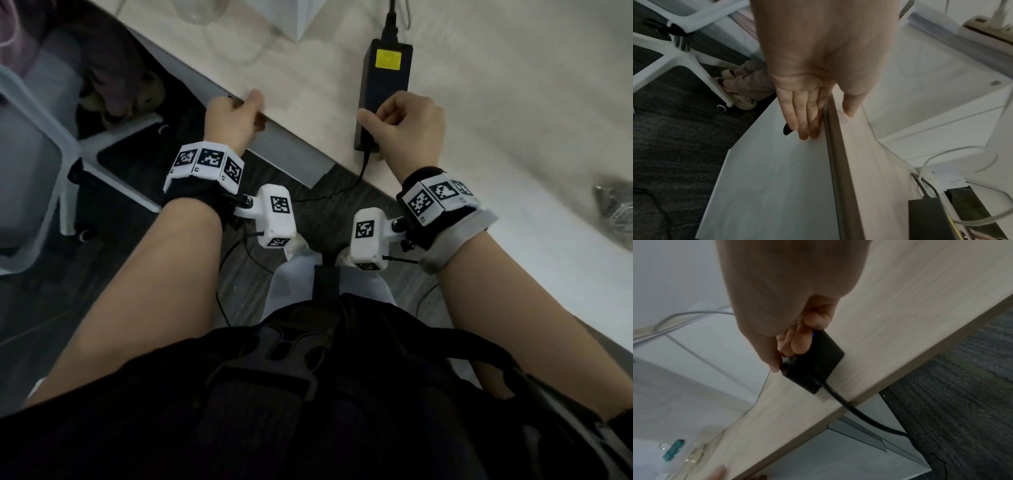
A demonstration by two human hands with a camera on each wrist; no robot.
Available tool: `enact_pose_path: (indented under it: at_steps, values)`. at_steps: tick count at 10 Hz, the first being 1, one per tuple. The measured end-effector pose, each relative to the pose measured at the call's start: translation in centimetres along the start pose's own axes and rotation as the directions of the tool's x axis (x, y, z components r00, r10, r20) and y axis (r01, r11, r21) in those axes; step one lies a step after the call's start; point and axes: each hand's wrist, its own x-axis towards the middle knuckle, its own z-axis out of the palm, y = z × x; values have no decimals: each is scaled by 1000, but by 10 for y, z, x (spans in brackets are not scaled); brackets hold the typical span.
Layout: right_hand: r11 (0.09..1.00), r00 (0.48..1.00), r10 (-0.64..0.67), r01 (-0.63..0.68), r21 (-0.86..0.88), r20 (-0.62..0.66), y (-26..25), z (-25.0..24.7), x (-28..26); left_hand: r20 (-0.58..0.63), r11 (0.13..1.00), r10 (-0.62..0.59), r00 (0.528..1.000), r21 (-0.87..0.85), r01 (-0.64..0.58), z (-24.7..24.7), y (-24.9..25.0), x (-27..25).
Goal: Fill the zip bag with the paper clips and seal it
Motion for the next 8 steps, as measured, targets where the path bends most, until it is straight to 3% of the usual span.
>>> enact_pose_path:
  at_steps: [3, 6, 7, 8]
  values:
    - [997, 1000, 18, -18, 73, -8, 0, -3, -5, -75, 999, -30, 997, 18, 32, 10, 7, 6]
    - [988, 963, -5, -37, 151, 268, 0, -33, -21, 73, 968, -192, 979, 176, 177, 38, 34, -33]
    - [989, 954, -30, -14, 144, 298, 12, -57, -29, 103, 949, -249, 963, 223, 222, 61, 45, -56]
    - [986, 962, -35, -10, 164, 271, 30, -84, -38, 104, 938, -173, 979, 320, 132, 81, 49, -79]
